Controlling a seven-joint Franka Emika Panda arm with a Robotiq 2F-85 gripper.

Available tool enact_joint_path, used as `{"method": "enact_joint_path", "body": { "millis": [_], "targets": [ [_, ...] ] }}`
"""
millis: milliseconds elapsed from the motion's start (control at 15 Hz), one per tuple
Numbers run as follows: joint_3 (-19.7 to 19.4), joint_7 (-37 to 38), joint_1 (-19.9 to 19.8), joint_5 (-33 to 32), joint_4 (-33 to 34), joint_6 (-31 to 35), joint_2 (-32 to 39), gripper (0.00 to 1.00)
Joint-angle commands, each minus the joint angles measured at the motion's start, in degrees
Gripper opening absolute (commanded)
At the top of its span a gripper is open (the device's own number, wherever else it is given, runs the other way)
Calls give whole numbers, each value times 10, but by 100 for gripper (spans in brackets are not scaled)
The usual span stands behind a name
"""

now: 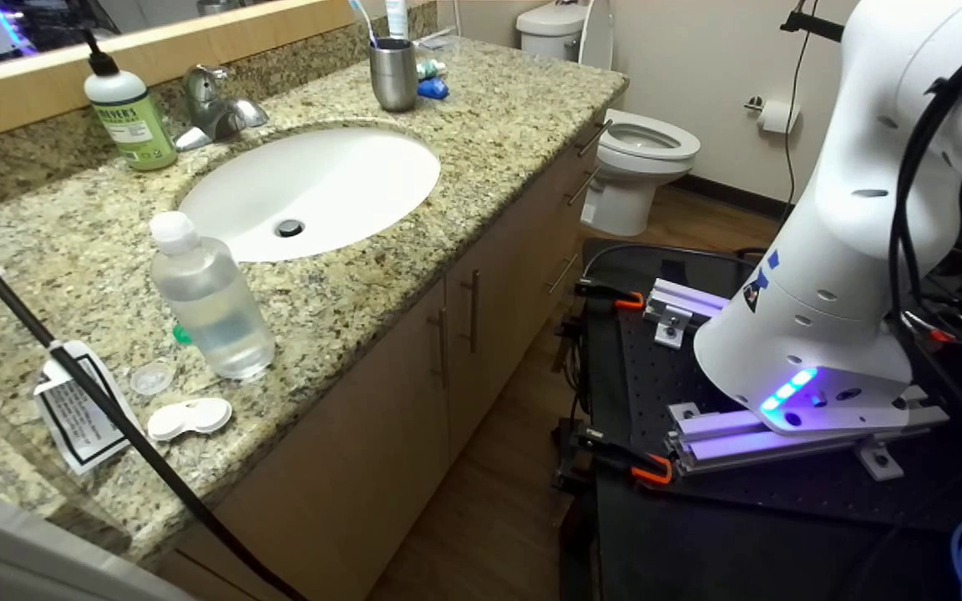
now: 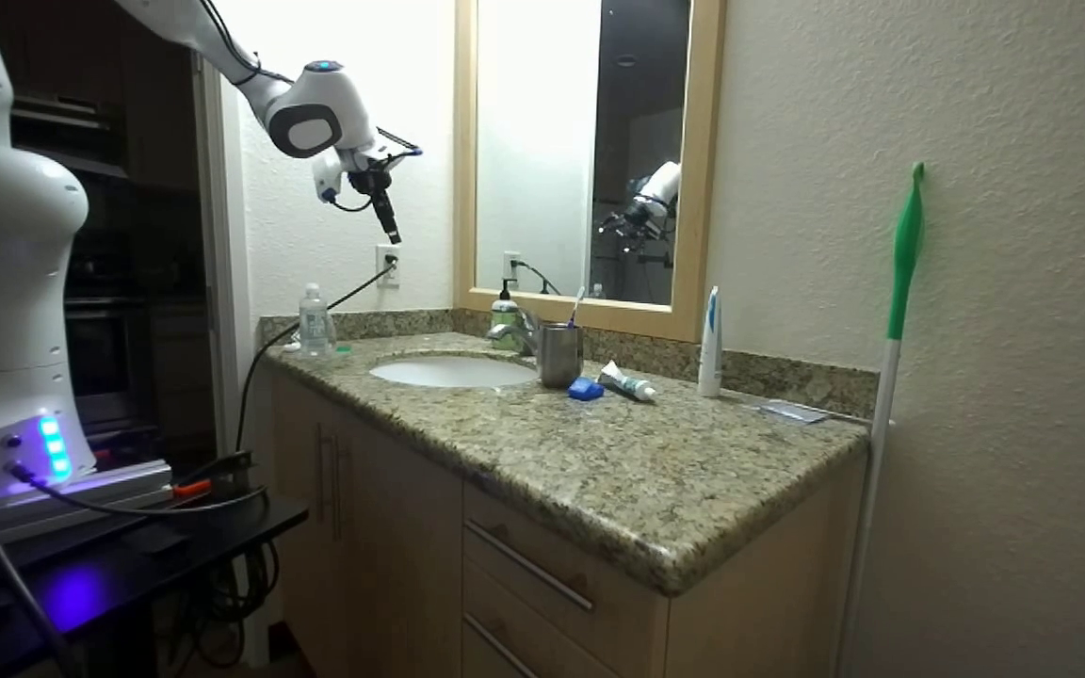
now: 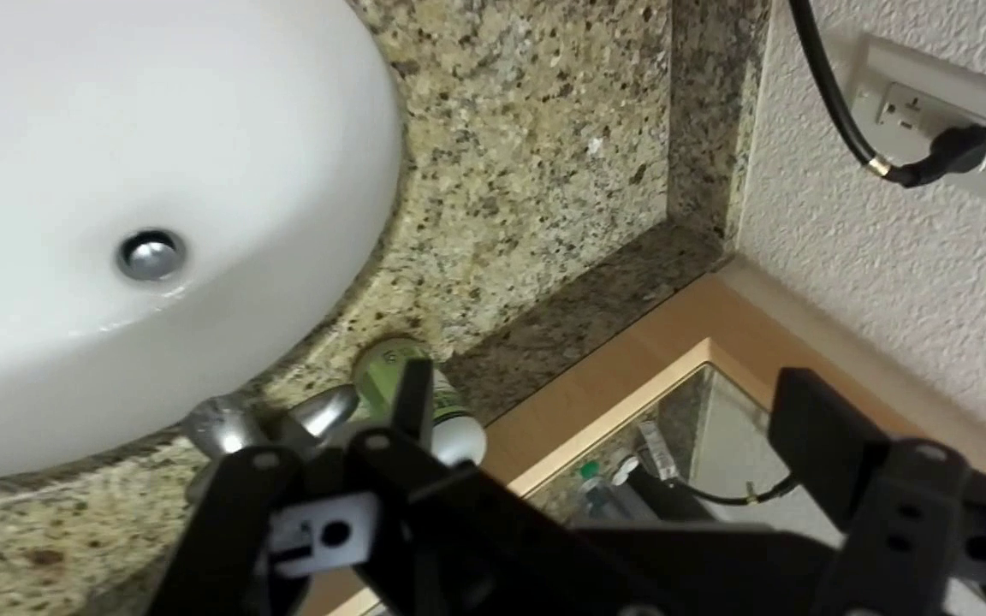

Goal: Move the pump bottle to the right

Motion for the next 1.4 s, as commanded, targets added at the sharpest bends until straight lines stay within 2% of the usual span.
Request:
{"method": "enact_joint_path", "body": {
  "millis": [0,133,200,267,467,533,600,733,933,1000,1133,1200,1267,1333],
  "targets": [
    [-2,-55,5,-49,124,18,123,100],
    [-9,-106,0,-61,174,21,156,100],
    [-2,-55,7,-57,119,18,115,100],
    [-4,-62,6,-56,137,18,130,100],
    [-4,-60,8,-56,135,18,132,100],
    [-8,-79,8,-95,137,58,156,100],
    [-4,-106,9,-93,152,98,179,100],
    [0,-135,7,-108,196,133,225,100],
    [-7,-151,15,-159,272,181,299,100],
    [8,-124,-4,-211,297,195,321,100],
    [-7,-124,-5,-260,363,220,371,100],
    [-46,-120,26,-251,383,252,391,100],
    [-13,-121,9,-238,321,219,341,100],
    [-26,-121,15,-240,345,235,360,100]
  ]
}}
